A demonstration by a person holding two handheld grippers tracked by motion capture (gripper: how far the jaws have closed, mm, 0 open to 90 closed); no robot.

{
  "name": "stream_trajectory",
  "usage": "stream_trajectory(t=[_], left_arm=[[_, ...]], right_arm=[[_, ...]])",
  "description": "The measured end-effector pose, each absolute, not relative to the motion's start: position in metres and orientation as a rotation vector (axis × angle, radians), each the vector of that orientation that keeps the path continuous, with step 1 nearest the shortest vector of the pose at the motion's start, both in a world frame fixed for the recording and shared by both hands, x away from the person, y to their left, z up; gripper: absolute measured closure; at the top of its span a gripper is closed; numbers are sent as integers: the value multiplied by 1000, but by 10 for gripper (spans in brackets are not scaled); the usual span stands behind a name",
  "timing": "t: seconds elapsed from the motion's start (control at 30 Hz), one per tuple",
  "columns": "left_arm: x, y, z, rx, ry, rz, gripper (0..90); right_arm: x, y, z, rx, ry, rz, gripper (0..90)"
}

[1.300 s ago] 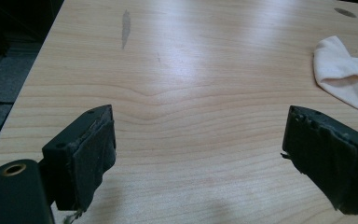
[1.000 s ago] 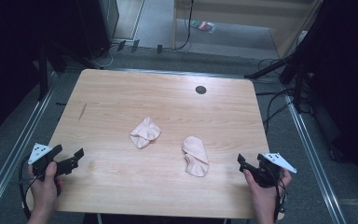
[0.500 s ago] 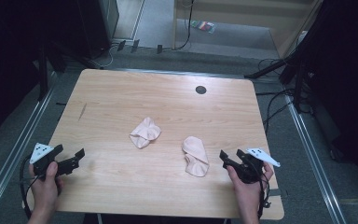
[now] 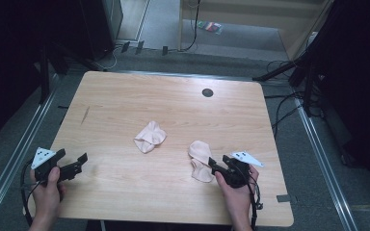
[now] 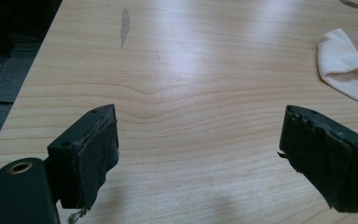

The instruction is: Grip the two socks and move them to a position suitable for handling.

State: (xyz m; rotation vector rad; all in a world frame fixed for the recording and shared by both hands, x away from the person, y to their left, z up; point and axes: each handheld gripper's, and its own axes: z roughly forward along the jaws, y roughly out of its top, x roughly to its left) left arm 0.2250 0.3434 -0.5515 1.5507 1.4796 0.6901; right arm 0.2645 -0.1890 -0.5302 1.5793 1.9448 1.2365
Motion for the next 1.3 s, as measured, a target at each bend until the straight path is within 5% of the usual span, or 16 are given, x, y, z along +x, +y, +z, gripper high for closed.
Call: stream_trajectory(t=[0.6, 0.9, 1.3], left_arm=[[225, 343, -551, 1560, 1479, 694, 126], [226, 344, -552, 1522, 1551, 707, 132], [227, 335, -551, 1589, 1558, 783, 134]], right_arm=[[269, -169, -549, 1576, 2044, 1180, 516], [268, -170, -553, 1568, 2051, 1202, 840], [268, -168, -553, 1570, 2041, 1191, 894]])
